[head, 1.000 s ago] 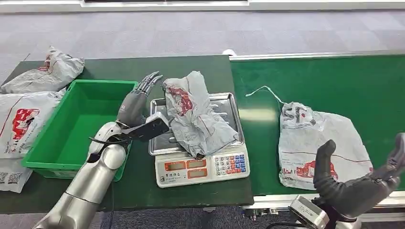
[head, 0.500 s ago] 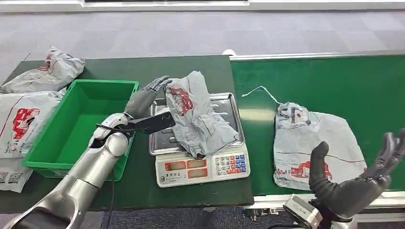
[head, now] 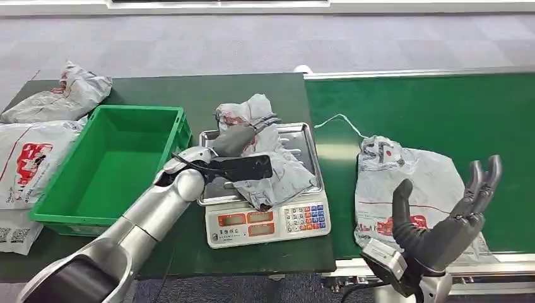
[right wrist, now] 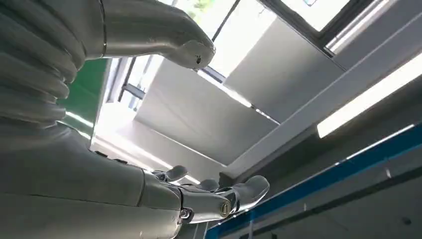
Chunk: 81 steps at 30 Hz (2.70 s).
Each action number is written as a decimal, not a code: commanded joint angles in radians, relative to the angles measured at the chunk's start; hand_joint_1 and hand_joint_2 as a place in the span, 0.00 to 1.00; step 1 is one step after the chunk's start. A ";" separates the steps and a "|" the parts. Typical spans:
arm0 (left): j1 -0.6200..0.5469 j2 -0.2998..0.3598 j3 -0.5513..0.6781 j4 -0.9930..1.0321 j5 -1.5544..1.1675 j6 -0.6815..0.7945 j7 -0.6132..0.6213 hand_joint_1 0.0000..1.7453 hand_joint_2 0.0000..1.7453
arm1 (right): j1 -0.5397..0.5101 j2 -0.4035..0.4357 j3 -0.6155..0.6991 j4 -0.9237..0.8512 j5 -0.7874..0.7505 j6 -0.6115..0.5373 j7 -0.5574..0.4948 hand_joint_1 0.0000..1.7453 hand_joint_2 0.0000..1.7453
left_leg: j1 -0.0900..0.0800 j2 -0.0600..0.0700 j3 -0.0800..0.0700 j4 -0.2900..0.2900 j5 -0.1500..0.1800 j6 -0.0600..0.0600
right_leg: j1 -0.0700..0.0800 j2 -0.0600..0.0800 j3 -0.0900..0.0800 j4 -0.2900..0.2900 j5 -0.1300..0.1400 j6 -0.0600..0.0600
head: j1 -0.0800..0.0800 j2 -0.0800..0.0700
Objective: Moved the parcel from conveyor to table for the left to box.
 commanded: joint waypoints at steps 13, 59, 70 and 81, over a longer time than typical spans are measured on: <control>-0.062 -0.179 -0.286 0.391 0.003 0.079 -0.030 0.00 1.00 | -0.063 -0.066 0.087 0.052 0.002 0.000 0.080 0.00 1.00 | 0.000 0.001 0.002 -0.001 0.000 0.001 | 0.000 0.001 0.002 -0.001 0.001 0.000 | 0.000 0.000; 0.078 -0.106 -0.196 0.486 -0.074 0.140 0.058 1.00 1.00 | -0.258 -0.201 0.271 0.283 -0.112 0.000 0.111 0.00 1.00 | 0.001 0.004 0.007 -0.006 0.001 0.001 | 0.001 0.003 0.012 -0.005 0.003 0.000 | 0.000 0.000; 0.079 -0.096 -0.180 0.476 -0.074 0.136 0.049 1.00 1.00 | -0.244 -0.194 0.289 0.266 -0.107 0.000 0.110 0.00 1.00 | 0.001 0.004 0.013 -0.005 0.001 0.001 | 0.001 0.003 0.013 -0.004 0.001 0.000 | 0.000 0.000; 0.078 -0.088 -0.130 0.466 -0.092 0.154 0.047 1.00 1.00 | -0.256 -0.206 0.301 0.259 -0.095 0.000 0.133 0.00 1.00 | 0.001 0.004 0.011 -0.004 0.001 0.001 | 0.001 0.003 0.013 -0.003 0.002 0.000 | 0.000 0.000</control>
